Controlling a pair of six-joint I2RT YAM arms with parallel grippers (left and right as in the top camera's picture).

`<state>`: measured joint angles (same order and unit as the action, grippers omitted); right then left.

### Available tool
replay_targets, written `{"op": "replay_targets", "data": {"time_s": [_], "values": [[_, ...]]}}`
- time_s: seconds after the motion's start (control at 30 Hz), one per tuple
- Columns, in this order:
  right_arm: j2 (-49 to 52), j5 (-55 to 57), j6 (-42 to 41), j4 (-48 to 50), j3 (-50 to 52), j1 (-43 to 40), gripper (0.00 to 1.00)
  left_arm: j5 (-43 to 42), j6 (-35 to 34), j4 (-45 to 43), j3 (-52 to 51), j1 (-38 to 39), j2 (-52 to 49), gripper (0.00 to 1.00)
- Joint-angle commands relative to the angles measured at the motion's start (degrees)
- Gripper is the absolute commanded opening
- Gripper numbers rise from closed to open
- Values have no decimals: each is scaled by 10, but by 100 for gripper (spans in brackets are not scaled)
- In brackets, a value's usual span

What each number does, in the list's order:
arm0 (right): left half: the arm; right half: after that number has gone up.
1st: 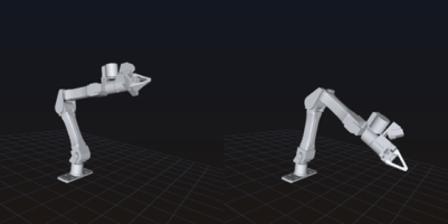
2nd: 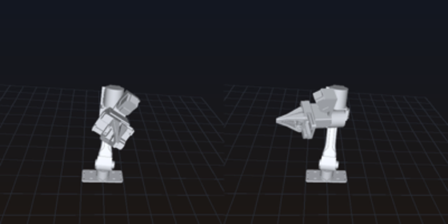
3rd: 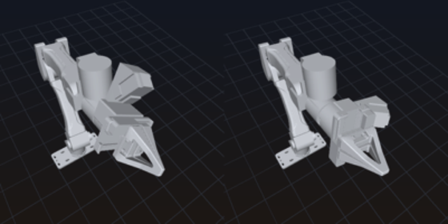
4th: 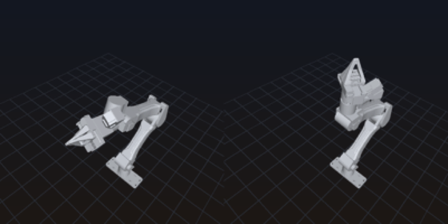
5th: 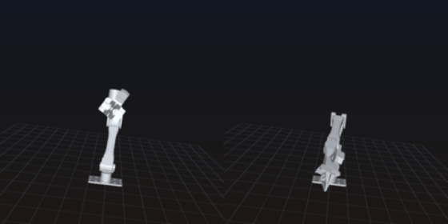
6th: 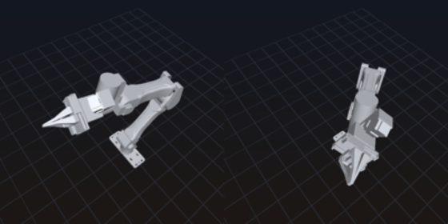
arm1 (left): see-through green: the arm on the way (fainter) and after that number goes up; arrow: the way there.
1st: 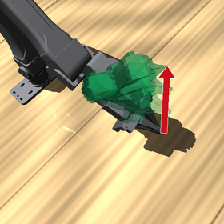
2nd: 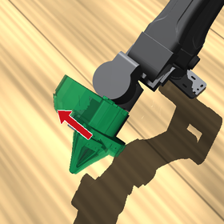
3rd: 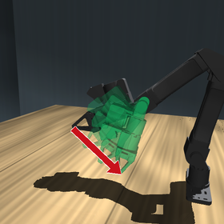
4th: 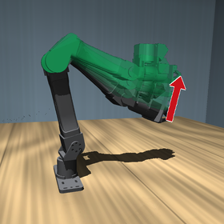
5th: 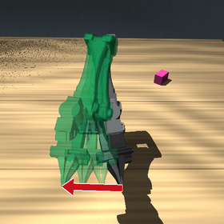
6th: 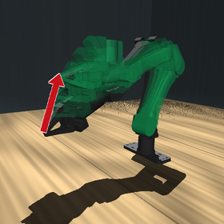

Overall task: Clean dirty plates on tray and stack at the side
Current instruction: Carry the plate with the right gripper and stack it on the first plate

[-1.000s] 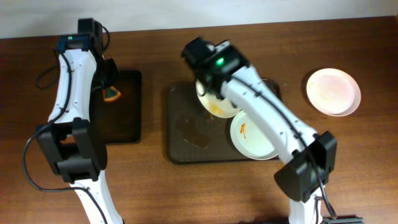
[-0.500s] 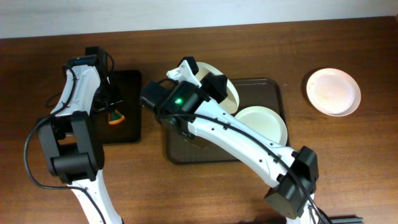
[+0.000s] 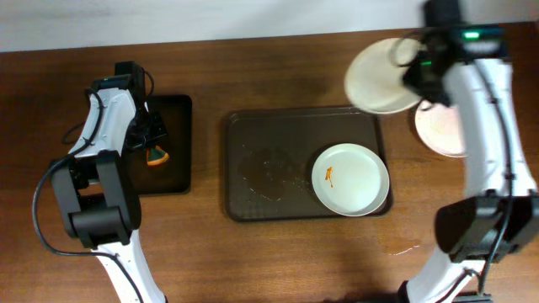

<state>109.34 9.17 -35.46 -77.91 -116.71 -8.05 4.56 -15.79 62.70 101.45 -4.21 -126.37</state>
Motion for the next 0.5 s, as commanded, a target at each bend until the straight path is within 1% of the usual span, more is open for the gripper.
{"op": "replay_targets", "data": {"time_s": [0.0,0.07,0.17,0.27,0.4,0.43,0.47], "values": [[-3,-68,27,4,-5,-134,4,-3,9,-7,-2,-2,-5,0],[9,-68,27,24,15,-216,4,-3,9,-14,-2,-2,-5,0],[21,-70,27,97,79,-271,4,-8,9,-24,-2,-2,-5,0],[31,-76,61,161,136,-276,4,-7,9,-27,-2,-2,-5,0],[52,-73,63,223,207,-272,5,-8,9,-26,-2,-2,-5,0],[55,-75,63,227,215,-271,9,-8,9,-27,-2,-2,-5,0],[55,-86,63,229,222,-271,27,-8,9,-27,-2,-2,-5,0]]}}
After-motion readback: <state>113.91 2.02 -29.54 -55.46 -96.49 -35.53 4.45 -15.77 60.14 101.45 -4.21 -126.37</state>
